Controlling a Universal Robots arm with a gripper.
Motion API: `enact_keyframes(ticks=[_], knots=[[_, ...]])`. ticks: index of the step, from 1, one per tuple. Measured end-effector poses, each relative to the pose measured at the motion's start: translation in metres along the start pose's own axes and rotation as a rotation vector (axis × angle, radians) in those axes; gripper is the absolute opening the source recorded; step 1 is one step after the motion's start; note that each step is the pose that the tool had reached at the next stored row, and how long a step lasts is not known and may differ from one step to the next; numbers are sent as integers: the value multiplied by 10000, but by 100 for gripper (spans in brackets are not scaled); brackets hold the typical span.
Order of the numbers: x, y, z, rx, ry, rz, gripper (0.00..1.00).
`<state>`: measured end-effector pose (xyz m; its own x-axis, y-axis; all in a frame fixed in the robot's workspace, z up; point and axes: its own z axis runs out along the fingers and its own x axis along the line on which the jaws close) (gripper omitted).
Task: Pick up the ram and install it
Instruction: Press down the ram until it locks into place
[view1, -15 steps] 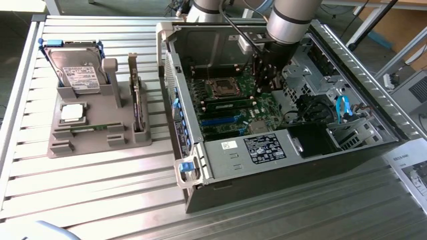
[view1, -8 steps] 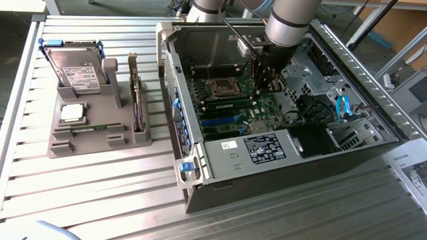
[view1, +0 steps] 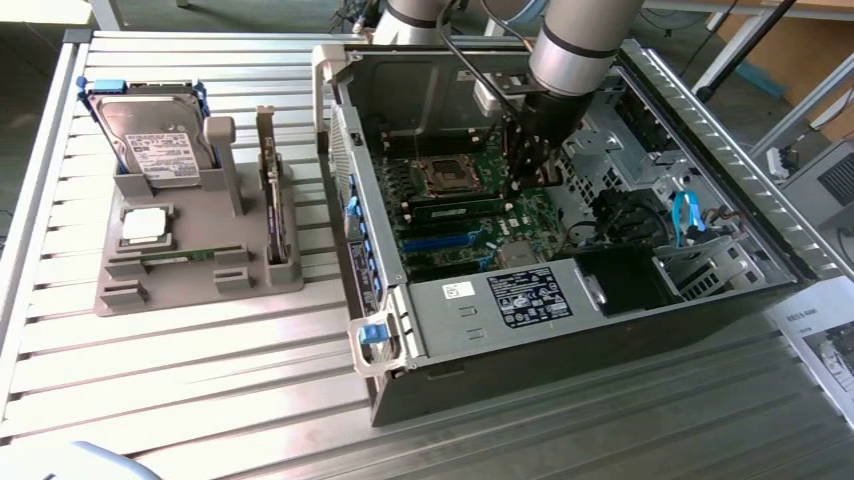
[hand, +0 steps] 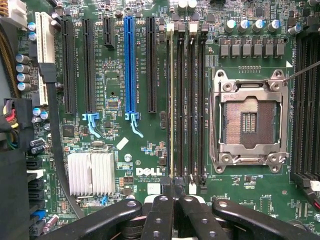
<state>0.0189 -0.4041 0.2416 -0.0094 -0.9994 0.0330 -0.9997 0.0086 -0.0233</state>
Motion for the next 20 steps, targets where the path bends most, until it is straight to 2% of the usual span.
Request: enact_keyframes(ticks=[20], knots=[[-6,0,34,0,-1,-1,10]])
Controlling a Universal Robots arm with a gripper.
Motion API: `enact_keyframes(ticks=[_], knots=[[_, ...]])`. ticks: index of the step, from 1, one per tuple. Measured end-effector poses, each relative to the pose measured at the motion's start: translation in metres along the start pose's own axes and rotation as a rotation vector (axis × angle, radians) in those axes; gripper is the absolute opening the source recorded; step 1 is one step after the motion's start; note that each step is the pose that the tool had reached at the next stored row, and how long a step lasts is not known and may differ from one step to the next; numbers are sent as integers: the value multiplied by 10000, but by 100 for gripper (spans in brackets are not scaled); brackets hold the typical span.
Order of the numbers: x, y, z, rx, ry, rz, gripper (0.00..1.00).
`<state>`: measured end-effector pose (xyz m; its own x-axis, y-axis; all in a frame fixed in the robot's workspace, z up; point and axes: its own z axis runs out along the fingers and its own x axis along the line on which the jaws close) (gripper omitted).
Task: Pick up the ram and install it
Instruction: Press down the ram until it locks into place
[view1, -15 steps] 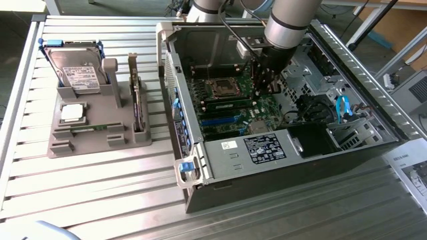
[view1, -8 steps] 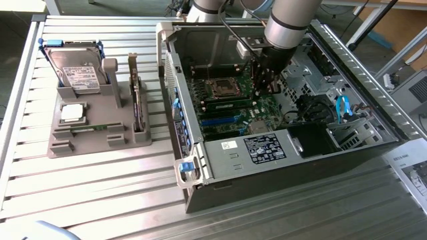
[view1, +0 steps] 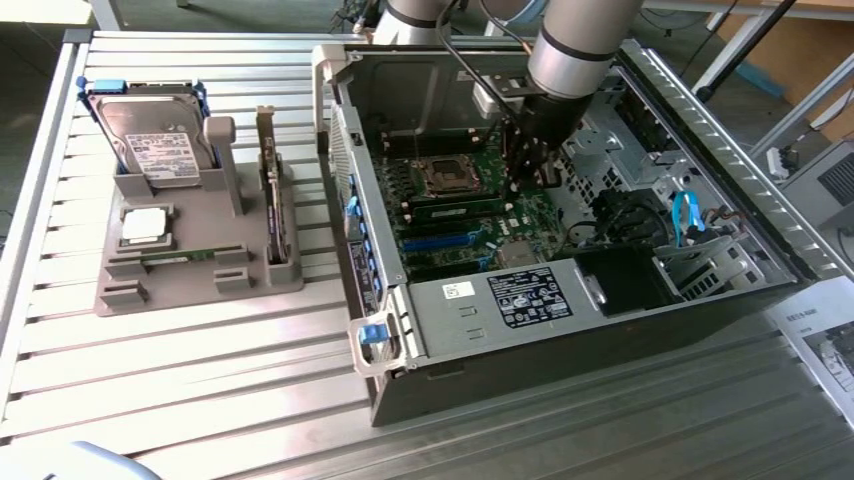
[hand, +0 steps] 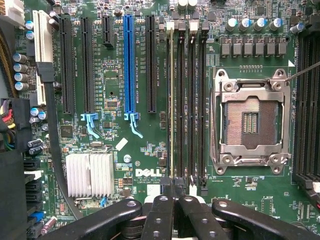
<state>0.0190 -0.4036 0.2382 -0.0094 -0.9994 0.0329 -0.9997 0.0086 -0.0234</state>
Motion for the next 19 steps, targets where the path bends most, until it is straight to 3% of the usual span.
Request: enact_keyframes(ticks=[19], knots=[[-18,2,12,0,2,1,10]])
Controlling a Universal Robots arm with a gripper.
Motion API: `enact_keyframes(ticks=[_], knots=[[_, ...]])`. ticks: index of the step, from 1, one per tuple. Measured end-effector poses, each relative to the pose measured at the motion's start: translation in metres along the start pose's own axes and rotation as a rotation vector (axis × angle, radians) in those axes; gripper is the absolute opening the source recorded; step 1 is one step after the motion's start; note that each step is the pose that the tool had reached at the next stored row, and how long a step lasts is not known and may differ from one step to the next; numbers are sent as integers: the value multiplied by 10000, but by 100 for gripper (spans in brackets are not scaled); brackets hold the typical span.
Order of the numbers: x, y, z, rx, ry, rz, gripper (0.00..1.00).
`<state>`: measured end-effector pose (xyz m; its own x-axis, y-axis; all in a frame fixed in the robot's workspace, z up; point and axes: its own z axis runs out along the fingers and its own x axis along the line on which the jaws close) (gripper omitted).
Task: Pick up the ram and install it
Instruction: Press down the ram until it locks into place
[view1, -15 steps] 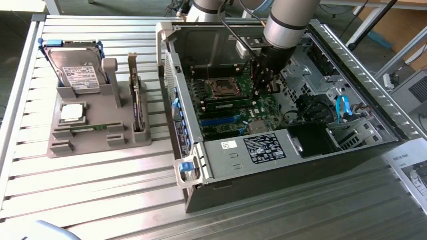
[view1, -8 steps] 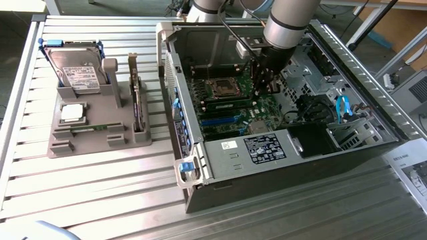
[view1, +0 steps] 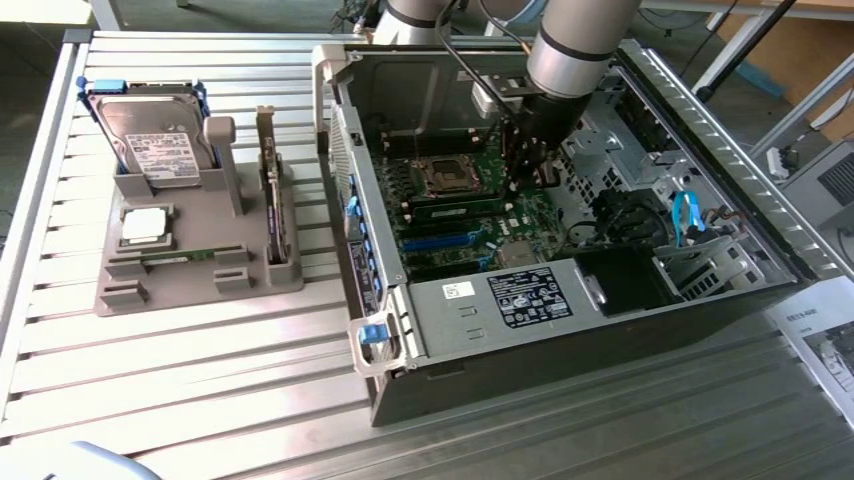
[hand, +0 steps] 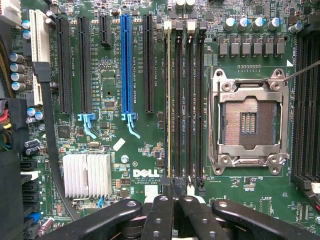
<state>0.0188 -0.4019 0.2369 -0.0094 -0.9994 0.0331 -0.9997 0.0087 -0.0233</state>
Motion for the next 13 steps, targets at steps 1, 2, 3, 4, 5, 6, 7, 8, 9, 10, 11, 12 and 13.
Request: enact_keyframes(ticks=[1,2,3,4,5,6,7,8,9,10,11,12,13], knots=[[0,0,2,1,-1,0,10],[-1,0,5,1,-3,0,10],[0,0,5,0,0,0,10],[0,0,6,0,1,-1,10],[0,0,6,0,1,0,10],[0,0,6,0,1,0,10],[0,0,6,0,0,0,10],[0,0,7,0,0,0,10],[-1,0,10,1,-3,0,10],[-1,0,13,1,-4,0,10],[-1,0,15,0,-1,0,10],[-1,0,17,0,1,0,10],[-1,0,17,0,2,0,10]])
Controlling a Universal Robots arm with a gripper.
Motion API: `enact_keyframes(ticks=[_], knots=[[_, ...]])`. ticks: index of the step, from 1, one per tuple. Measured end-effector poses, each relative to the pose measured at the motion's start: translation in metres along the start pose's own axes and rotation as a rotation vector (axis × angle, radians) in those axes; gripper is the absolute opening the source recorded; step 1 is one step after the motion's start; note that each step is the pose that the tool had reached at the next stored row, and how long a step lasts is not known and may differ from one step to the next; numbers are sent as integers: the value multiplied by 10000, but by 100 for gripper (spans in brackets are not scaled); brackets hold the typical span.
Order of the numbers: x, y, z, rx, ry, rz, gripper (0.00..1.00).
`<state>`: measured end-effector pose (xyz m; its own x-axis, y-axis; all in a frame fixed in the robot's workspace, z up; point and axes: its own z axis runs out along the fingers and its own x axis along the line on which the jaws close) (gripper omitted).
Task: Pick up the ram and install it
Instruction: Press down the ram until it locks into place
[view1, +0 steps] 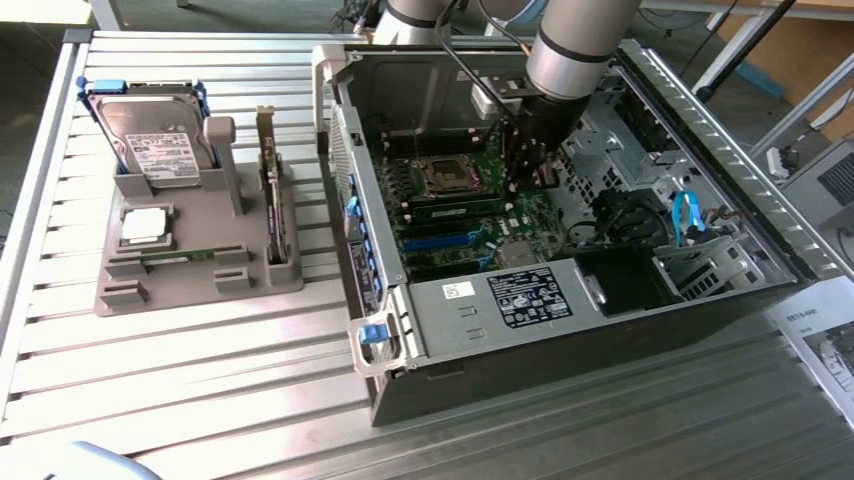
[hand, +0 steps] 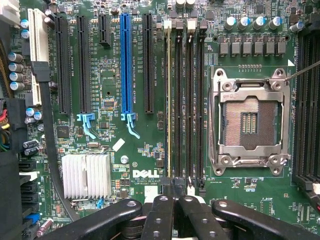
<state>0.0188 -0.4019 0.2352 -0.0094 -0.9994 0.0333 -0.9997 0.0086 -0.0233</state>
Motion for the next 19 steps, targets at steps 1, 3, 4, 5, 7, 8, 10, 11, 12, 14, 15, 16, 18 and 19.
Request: enact_keyframes(ticks=[1,3,4,5,7,8,10,11,12,14,15,16,18,19], knots=[[0,0,0,0,0,0,10],[-1,0,5,1,-4,0,10],[-1,0,9,1,-5,0,10],[-1,0,10,0,-1,0,10],[0,0,10,0,0,0,10],[0,0,10,0,0,0,10],[-1,0,12,1,-2,0,10],[-1,0,14,1,-2,0,10],[-1,0,16,1,-2,0,10],[0,0,20,0,0,-1,10],[-1,0,22,0,1,0,10],[-1,1,23,0,1,0,10],[-1,1,24,0,-1,0,10],[-1,1,25,1,-2,0,10]])
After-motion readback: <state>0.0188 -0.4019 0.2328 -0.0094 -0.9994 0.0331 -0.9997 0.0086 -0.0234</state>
